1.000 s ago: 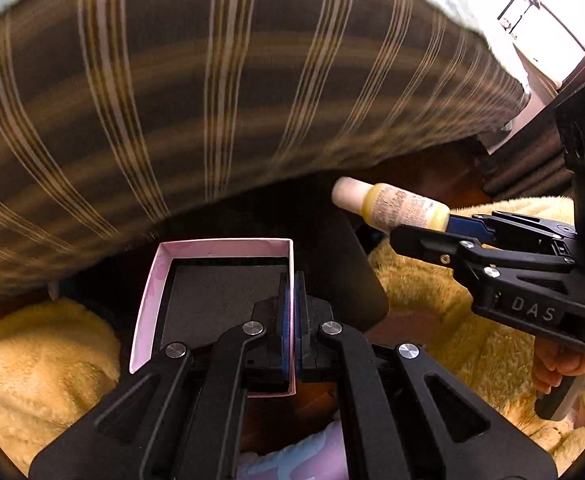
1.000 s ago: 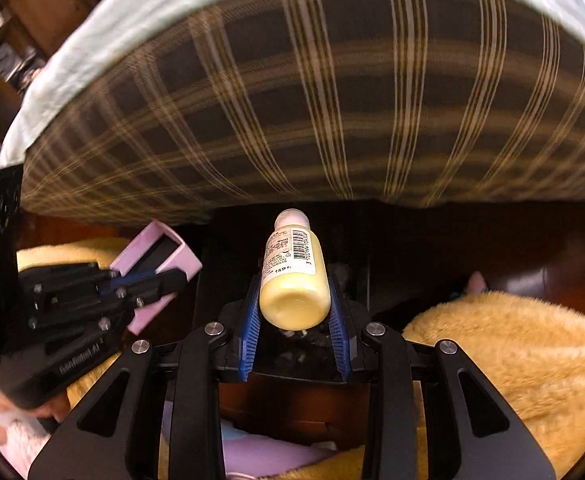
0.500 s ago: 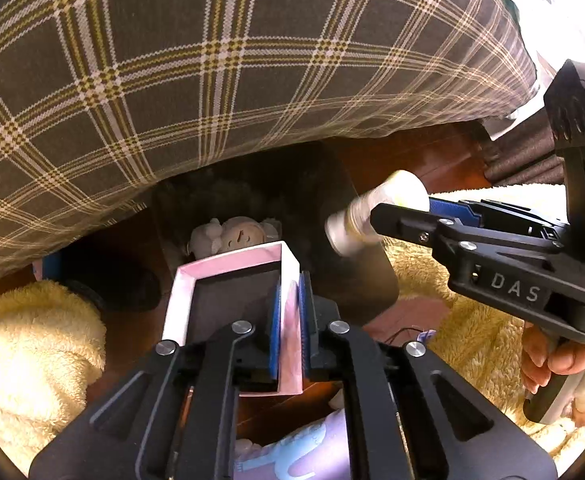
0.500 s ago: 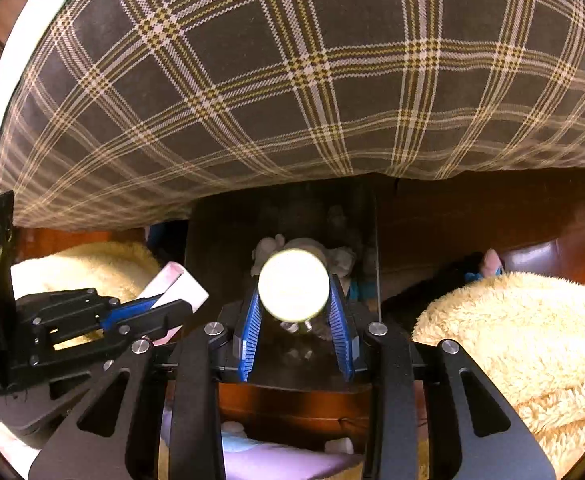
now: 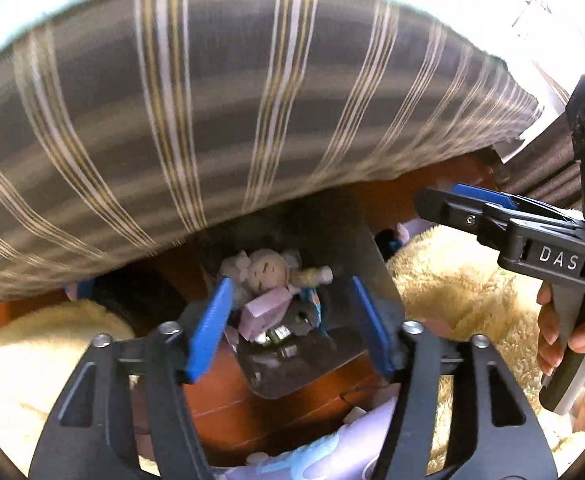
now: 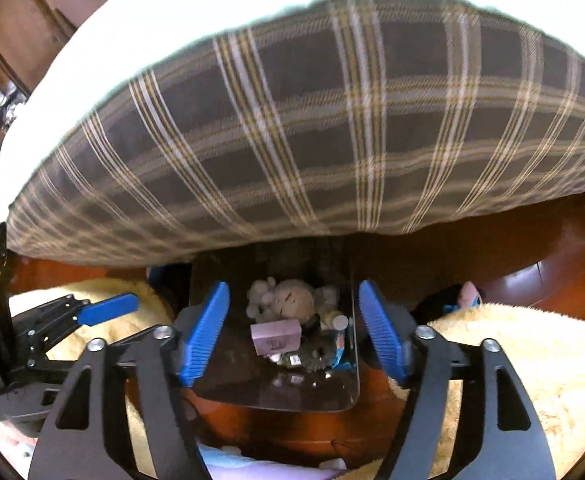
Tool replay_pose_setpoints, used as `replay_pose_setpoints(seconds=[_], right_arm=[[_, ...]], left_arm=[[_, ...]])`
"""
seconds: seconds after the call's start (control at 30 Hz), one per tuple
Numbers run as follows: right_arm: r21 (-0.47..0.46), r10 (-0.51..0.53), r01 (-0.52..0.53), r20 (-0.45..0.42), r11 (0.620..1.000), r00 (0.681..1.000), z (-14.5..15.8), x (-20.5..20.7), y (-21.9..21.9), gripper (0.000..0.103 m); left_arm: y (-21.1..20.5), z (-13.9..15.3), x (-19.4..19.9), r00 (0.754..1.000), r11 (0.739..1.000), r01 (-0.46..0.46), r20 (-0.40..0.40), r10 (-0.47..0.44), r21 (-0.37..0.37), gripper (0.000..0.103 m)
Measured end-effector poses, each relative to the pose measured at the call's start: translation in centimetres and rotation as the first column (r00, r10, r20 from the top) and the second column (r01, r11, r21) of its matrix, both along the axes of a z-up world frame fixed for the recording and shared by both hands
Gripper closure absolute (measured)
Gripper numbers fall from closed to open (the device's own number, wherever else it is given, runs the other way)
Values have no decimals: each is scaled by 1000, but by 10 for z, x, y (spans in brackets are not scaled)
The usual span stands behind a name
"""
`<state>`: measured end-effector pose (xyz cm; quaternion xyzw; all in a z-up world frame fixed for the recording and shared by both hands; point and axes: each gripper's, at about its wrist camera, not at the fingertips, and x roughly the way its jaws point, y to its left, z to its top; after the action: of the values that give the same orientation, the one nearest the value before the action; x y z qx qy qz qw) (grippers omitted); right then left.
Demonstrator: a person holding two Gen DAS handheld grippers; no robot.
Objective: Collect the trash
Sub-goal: 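Raise both grippers back toward the pacifier and lotion tube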
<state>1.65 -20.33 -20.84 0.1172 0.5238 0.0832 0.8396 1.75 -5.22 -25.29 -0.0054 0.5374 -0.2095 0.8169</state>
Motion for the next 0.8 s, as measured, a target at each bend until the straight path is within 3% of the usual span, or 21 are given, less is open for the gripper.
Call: replay_pose_setpoints(seconds=[0.1,0.3,0.43,0.6,0.8], right_arm=[[16,-14,13,32,1000,999,16,0,-4,15],[3,-10,10,119,1000,993,60,7,-12,12],[-13,-14,16,202,1000,979,103,19,-20,6],[-33,-5,15,274,999,962,139,44,-23,4],[-58,6,12,296,998,955,159,91,-22,4]], left_arm=[[4,15,0,999,1000,-11,35,11,1,27],[10,55,4,994,1000,-21,109,20,1,18],[13,94,10,979,1000,-26,203,22,18,11],[12,134,23,956,999,-26,291,15,35,9],[15,162,60,944,998,-61,328,47,32,8]])
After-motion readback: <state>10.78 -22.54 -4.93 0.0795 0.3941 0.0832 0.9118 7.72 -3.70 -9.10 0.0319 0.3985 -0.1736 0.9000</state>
